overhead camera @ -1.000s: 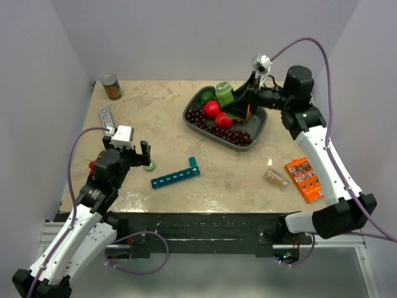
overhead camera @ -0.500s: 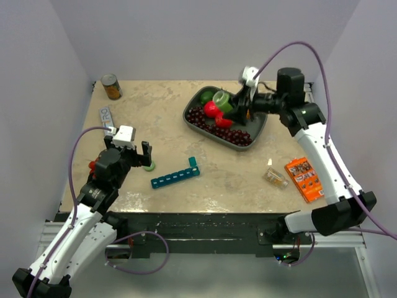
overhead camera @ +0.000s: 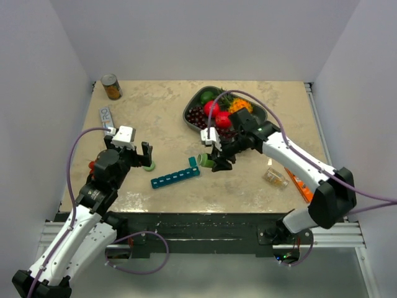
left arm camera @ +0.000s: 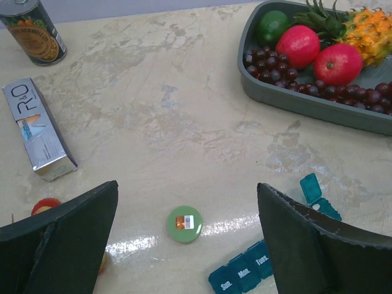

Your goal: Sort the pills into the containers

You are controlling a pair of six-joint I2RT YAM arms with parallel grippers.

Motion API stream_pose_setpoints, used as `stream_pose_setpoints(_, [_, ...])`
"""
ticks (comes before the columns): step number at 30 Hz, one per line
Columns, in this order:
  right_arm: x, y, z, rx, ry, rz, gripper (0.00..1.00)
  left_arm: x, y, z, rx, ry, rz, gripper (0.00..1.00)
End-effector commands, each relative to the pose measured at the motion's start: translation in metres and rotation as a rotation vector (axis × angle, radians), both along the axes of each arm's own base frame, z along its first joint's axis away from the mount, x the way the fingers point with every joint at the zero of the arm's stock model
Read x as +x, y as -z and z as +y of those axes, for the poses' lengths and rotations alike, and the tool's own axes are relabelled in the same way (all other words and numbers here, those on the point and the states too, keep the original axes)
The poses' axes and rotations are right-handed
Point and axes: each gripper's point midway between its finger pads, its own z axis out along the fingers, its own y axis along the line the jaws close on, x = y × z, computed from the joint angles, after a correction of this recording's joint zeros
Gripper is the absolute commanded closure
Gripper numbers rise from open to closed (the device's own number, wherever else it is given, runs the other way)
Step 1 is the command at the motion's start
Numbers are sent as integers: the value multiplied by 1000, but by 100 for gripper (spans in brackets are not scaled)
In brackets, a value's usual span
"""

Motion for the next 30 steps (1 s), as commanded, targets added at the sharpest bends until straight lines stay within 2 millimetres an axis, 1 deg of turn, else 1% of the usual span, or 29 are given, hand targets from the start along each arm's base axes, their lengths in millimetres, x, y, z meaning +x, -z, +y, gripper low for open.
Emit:
stream_pose_setpoints(1, [31, 24, 8, -151, 92, -66, 100, 4, -14, -1, -10, 7, -60, 0])
stream_pose_setpoints(3, [34, 28, 12, -185, 96, -74, 100, 4, -14, 0, -8, 2, -62, 0])
stream_pose_setpoints(7, [34, 49, 19, -269, 82, -62, 100, 6, -13, 1, -2, -3, -56, 1])
stream_pose_setpoints(8, [37, 56, 21, -290, 85, -59, 100, 6, -11, 1, 2, -4, -49, 0])
stream_pose_setpoints(11, [42, 66, 25, -331, 92, -50, 100, 6, -10, 3, 5, -15, -44, 0])
stream_pose_setpoints(15, [48, 77, 22, -387, 108, -55, 100, 9, -7, 9, 13, -55, -32, 0])
stream_pose_setpoints(21, [53, 87, 20, -466, 128, -98, 100, 11, -4, 17, 26, -111, -10, 0])
stream_pose_setpoints(24, [49, 92, 23, -500, 113, -111, 100, 10, -4, 18, 24, -116, -13, 0])
stream_pose_setpoints(30, [48, 102, 21, -596, 102, -130, 100, 10, -6, 20, 24, -122, -16, 0])
